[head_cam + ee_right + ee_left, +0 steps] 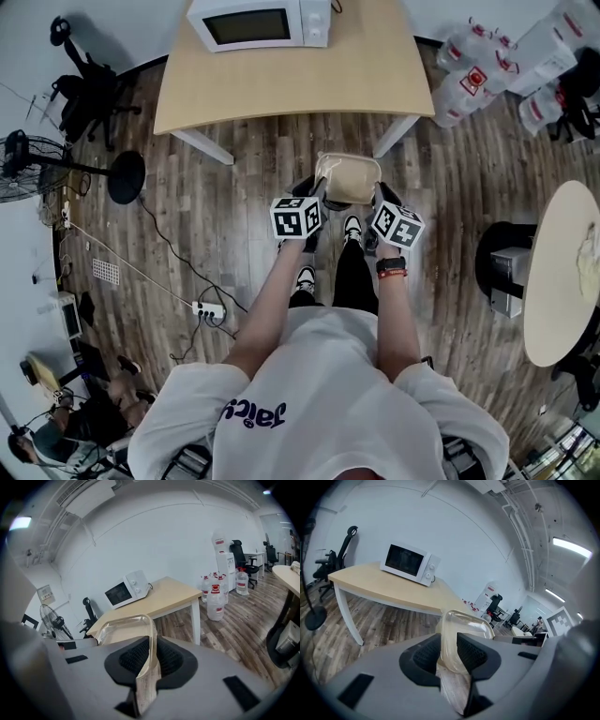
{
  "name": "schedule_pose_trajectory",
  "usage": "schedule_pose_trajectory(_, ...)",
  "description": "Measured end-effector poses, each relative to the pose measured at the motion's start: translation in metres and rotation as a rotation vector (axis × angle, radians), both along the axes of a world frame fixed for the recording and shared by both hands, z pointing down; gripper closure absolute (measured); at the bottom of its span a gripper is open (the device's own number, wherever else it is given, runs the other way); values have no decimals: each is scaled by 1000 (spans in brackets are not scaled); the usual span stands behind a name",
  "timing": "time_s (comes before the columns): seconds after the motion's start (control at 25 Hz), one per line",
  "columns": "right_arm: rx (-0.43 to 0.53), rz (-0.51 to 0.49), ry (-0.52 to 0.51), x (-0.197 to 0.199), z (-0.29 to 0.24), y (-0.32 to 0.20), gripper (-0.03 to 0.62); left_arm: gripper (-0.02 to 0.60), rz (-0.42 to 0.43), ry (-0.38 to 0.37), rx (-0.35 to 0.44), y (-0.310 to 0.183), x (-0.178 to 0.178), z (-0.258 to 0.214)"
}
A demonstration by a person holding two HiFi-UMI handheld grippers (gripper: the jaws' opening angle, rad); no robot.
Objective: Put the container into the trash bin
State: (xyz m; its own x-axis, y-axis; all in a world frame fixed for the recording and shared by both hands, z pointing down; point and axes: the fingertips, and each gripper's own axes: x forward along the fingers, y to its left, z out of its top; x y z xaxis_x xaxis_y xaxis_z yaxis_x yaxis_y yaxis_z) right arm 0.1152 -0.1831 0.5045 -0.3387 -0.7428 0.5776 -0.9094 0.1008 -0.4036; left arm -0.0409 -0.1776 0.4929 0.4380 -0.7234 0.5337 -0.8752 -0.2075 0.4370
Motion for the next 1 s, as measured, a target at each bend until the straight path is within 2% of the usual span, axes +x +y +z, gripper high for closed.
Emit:
schedule_pose_trajectory(0.28,-51,-4,-6,0,43,-22,546,471,22,-19,-53,-26,1,43)
schedule_pose_trajectory(1.0,-183,-64,50,6,200,-60,545,471,40,-50,-180,-66,9,193)
